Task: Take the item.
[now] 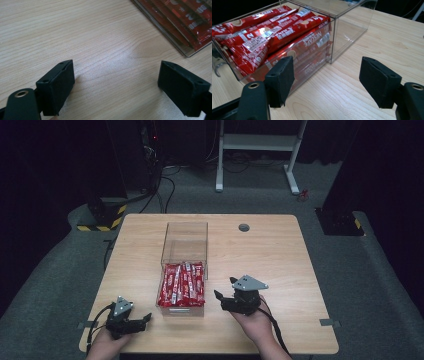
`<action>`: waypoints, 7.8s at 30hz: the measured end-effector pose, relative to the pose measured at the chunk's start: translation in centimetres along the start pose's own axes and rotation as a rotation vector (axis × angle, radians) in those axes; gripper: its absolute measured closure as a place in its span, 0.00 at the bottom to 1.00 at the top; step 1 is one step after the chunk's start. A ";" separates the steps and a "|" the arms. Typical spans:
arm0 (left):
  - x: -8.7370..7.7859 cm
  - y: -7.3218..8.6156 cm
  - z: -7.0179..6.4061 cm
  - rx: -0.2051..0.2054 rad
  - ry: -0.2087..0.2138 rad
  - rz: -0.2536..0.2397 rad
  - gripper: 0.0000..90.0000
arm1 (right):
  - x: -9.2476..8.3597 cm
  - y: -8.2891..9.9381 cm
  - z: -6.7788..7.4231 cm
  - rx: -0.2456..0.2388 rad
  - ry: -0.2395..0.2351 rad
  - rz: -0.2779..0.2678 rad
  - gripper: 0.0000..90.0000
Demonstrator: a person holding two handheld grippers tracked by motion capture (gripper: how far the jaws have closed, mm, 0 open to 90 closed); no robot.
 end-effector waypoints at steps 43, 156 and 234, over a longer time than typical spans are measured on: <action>0.0 0.0 0.0 -0.001 0.004 0.001 0.16 | 2.0 -2.8 5.6 -0.050 -0.107 -0.015 0.55; 0.0 0.0 -0.1 -0.003 0.002 -0.002 0.16 | -2.1 -4.1 4.0 -0.024 -0.068 -0.182 1.00; 0.0 0.0 -0.1 -0.004 0.002 -0.003 0.16 | 4.6 4.5 -2.8 0.106 0.102 0.096 0.82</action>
Point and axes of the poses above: each handheld gripper's, and its own axes: x roughly forward along the jaws, y roughly out of its underside, z roughly to its left, the point moved 9 cm from there along x, roughly forward along the jaws, and after that the axes turned 1 degree about -z, right-handed, at the moved point
